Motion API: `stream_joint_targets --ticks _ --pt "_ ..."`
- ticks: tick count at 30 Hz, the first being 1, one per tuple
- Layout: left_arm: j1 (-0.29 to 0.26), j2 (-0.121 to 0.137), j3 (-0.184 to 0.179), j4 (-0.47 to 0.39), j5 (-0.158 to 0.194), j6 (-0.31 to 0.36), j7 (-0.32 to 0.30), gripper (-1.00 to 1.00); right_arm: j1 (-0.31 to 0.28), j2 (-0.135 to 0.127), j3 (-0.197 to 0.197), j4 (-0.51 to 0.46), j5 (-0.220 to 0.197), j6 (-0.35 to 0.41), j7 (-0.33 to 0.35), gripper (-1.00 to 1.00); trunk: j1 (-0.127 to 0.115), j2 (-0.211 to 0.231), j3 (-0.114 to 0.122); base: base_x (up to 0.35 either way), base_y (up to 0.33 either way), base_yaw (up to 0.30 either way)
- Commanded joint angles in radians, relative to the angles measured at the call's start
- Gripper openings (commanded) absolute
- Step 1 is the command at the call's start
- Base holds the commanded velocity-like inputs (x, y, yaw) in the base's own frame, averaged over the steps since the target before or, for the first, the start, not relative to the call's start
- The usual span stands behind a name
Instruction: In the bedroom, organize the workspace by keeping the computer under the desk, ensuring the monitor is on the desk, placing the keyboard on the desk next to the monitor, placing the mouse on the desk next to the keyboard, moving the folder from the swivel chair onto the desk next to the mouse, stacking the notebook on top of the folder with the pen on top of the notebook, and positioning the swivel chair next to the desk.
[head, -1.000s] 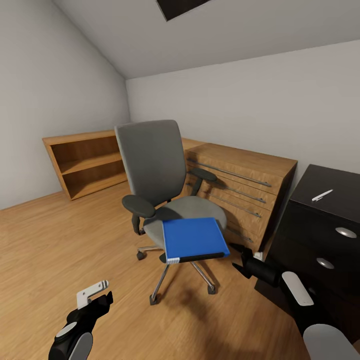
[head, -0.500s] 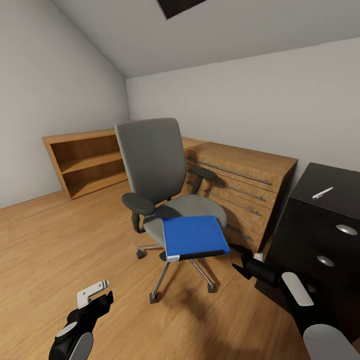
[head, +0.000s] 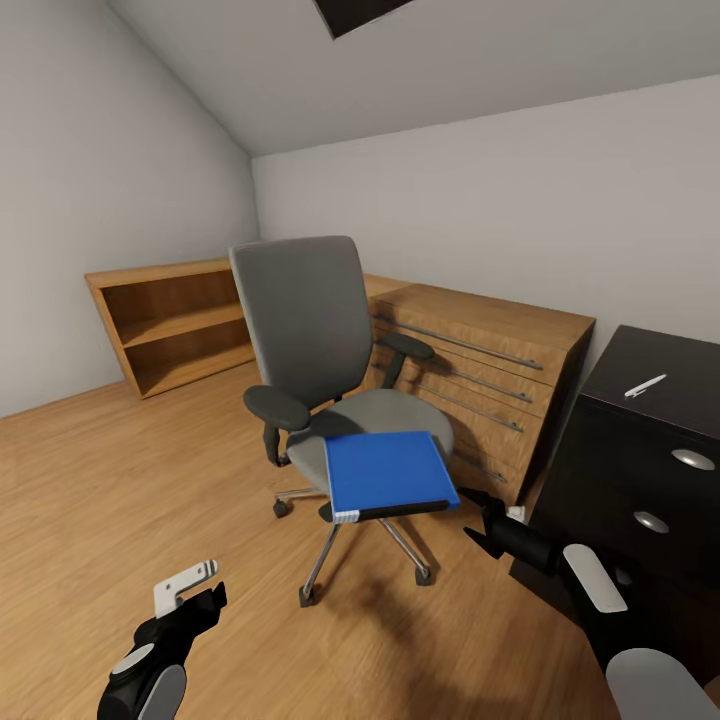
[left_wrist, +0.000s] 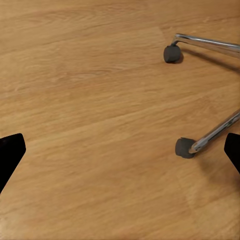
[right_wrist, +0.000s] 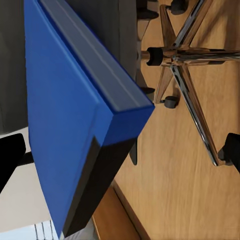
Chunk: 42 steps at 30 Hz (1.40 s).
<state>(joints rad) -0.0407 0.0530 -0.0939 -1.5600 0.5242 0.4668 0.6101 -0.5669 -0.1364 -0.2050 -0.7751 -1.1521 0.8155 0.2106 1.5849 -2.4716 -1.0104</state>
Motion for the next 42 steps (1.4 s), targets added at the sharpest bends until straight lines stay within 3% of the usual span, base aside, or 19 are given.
stream_joint_targets --ticks 1,42 --pt "-0.001 0.001 -0.002 -0.001 0.008 0.001 0.01 1.0 -0.001 0.001 -0.003 0.0 0.006 0.005 0.006 1.0 0.0 0.0 -0.001 0.0 0.0 0.0" --pt "-0.001 0.002 -0.003 0.0 0.003 0.001 0.01 1.0 -0.001 0.006 -0.004 0.0 0.008 0.004 0.007 1.0 0.0 0.0 -0.001 0.064 0.005 0.0"
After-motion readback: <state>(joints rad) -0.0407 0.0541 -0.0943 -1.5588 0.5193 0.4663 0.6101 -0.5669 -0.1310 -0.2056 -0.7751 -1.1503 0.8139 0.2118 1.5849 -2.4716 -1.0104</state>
